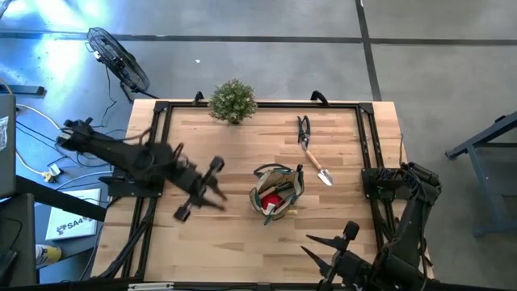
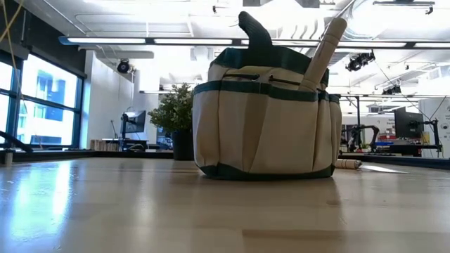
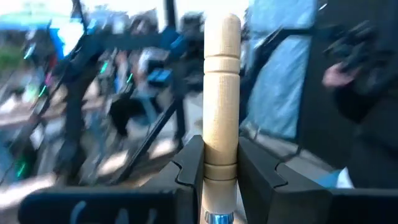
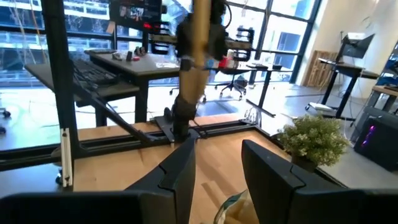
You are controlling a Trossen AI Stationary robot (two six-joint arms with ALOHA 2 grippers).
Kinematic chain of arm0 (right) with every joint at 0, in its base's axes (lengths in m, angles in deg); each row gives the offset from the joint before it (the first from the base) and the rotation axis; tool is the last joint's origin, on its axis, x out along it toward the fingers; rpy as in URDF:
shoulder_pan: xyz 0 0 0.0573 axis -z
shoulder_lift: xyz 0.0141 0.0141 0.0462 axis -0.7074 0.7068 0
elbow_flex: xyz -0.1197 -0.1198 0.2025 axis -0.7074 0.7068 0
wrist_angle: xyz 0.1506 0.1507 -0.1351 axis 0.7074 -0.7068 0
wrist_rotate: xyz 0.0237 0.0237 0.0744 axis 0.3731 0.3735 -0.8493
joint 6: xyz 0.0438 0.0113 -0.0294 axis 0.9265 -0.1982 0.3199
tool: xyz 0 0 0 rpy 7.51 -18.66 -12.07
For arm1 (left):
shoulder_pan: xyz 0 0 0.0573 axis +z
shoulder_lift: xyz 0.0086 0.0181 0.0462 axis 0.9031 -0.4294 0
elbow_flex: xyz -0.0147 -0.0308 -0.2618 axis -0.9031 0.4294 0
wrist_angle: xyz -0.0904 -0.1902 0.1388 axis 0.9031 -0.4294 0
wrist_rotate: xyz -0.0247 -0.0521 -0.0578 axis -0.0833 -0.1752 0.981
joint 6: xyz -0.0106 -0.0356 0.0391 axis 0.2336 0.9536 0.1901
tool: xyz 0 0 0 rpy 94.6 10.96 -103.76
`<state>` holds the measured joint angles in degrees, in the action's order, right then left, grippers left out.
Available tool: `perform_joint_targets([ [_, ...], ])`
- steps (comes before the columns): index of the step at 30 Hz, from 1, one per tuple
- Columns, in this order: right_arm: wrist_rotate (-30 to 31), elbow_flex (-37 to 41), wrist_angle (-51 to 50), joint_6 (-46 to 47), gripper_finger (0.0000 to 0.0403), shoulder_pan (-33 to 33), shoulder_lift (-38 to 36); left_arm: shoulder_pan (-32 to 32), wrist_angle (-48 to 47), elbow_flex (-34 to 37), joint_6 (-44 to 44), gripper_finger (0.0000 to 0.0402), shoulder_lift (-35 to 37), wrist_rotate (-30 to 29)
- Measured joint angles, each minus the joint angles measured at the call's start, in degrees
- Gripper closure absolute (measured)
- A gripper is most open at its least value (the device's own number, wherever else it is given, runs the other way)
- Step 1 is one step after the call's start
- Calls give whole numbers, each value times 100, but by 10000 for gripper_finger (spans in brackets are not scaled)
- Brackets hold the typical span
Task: Pick & Place Garden tools in Gardening bag
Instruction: Put the left brown trowel into the green bag
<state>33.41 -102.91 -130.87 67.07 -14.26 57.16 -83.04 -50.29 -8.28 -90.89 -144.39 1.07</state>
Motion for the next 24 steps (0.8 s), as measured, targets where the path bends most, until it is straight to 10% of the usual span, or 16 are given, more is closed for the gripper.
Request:
perform_joint_targets([
  [10,-256,0,214,2,282,-240,0,-1218,3025,1312,-552,341,-267,-1586],
  [24,-257,0,310,17,282,-592,0,-1269,6247,2383,-262,341,-1905,-3393],
])
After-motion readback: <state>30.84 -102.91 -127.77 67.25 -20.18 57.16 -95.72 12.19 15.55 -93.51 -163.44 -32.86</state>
